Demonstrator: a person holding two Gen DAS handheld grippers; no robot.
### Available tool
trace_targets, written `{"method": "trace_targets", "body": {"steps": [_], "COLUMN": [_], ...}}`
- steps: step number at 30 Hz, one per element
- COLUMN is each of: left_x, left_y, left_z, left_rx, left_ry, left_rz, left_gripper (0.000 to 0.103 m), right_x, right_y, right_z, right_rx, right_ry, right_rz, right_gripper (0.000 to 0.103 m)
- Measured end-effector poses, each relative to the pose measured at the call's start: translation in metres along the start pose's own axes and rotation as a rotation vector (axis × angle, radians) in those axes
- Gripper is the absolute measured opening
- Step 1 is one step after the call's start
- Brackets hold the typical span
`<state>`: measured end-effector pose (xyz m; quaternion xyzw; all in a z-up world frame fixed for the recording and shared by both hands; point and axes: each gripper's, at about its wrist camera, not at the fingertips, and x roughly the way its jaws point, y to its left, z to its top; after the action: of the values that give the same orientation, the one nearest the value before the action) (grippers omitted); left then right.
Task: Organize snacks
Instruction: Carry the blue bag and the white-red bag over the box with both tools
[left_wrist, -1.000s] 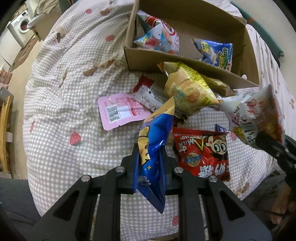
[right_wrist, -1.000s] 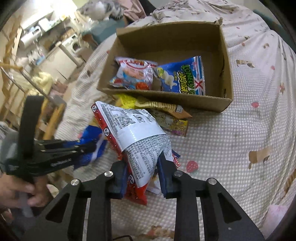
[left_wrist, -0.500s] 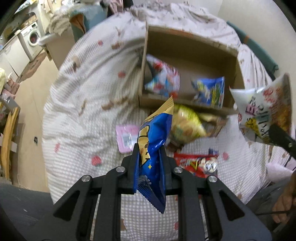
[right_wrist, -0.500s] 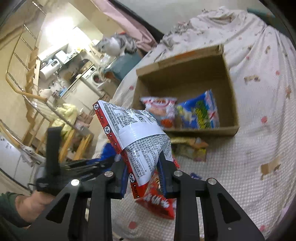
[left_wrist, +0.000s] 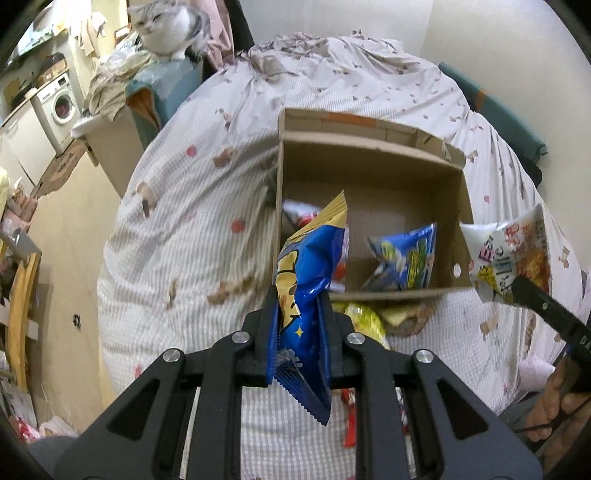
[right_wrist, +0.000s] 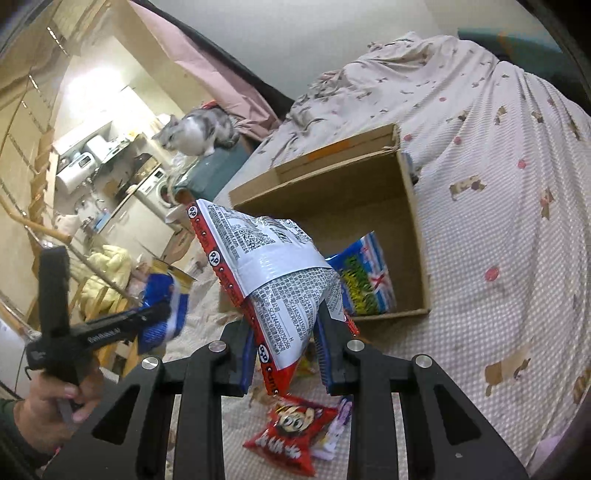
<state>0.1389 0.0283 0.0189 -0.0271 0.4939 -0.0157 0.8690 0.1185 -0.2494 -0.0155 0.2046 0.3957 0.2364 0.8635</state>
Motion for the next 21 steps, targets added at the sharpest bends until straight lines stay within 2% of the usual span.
{"method": "trace_targets", "body": {"steps": [4, 8, 15, 21], "left_x": [0.005, 0.02, 0.047, 0.075], "left_y": [-0.006, -0.008, -0.023, -0.027], "left_z": [0.015, 0.027, 0.041, 0.043], "left_rx": [0.009, -0.018, 0.001, 0.032], "left_ry": [-0.017, 0.001, -0.012, -0.03], "left_rz": [-0.003, -0.039, -0.041, -0.014], "left_gripper": [0.015, 0.015, 0.015, 0.015], "right_x": [0.004, 0.011, 0.032, 0.067], "right_y": [-0.006, -0.011, -0.02, -0.022], "right_z": [0.007, 0.017, 0.032, 0.041], "right_rx": [0.013, 0.005, 0.004, -0.057], "right_ry": [-0.005, -0.01, 0.0, 0.045], "right_rz": [-0.009, -0.038, -0.067, -0.123], "right_gripper": [0.029, 0.029, 0.029, 0.029]}}
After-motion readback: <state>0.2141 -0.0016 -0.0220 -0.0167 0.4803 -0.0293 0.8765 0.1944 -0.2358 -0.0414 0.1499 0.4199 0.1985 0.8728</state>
